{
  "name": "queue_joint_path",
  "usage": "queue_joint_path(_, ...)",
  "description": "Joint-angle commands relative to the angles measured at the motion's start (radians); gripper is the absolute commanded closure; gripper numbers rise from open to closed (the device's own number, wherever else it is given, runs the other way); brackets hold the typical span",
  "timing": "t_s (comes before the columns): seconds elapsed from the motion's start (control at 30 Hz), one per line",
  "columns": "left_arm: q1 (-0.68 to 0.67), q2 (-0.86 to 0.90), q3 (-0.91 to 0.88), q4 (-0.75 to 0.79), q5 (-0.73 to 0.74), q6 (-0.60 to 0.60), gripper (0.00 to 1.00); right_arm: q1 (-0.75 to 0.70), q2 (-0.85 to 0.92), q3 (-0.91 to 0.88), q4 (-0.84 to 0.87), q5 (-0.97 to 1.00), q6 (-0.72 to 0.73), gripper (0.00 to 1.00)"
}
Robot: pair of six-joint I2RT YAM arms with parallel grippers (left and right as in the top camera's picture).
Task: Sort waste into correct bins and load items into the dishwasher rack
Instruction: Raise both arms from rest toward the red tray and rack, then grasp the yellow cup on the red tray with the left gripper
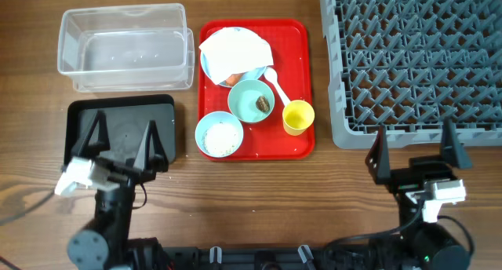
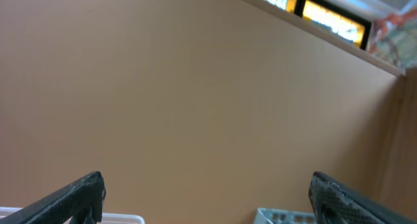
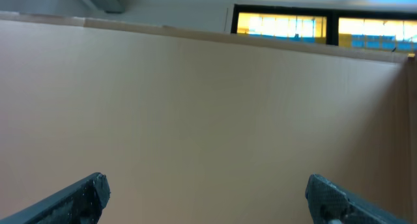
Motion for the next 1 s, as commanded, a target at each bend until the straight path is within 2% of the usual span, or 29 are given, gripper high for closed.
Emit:
queue_joint_path(0.0,0.002,0.180,0.160,-0.063,0.115,-0.002,0.00,0.006,0.172,0.174,-0.015,-0.018,-0.067,0.00)
queue_joint_path(0.07,-0.003,0.289,0.280,-0.159,0.121,-0.001,0.00,0.006,0.309,0.314,-0.091,-0.106,-0.066,0.00)
queue_joint_path(0.1,-0.008,0.365,0.381,-0.267,0.121,0.004,0.00,0.006,0.388,0.400,-0.153,-0.150,-0.069,0.00)
queue_joint_path(0.23,-0.070,0.553,0.656,-0.626,0.091,0.158,0.00,0.006,0.632,0.696,-0.409,-0.261,-0.077,0.00)
queue_joint_path(0.33,-0.134,0.705,0.837,-0.867,-0.025,0.158,0.00,0.006,0.858,0.983,-0.706,-0.381,-0.101,0.00)
queue_joint_path(0.47,-0.195,0.939,1.019,-1.065,-0.038,0.157,0.00,0.006,1.162,1.322,-1.144,-0.541,-0.101,0.00)
queue_joint_path(0.57,-0.223,1.132,1.117,-1.239,-0.038,0.156,0.00,0.006,1.294,1.371,-1.319,-0.546,-0.093,0.01)
queue_joint_path(0.63,-0.232,1.231,1.129,-1.300,-0.033,0.156,0.00,0.006,1.355,1.371,-1.384,-0.546,-0.091,0.00)
queue_joint_path(0.7,-0.237,1.295,1.129,-1.303,-0.019,0.156,0.00,0.006,1.396,1.371,-1.402,-0.545,-0.010,0.00)
queue_joint_path(0.8,-0.237,1.370,1.129,-1.304,-0.016,0.152,0.00,0.006,1.455,1.371,-1.407,-0.545,0.197,0.00)
queue_joint_path(0.97,-0.237,1.395,1.129,-1.287,0.056,0.145,0.00,0.011,1.480,1.371,-1.431,-0.534,0.193,0.00)
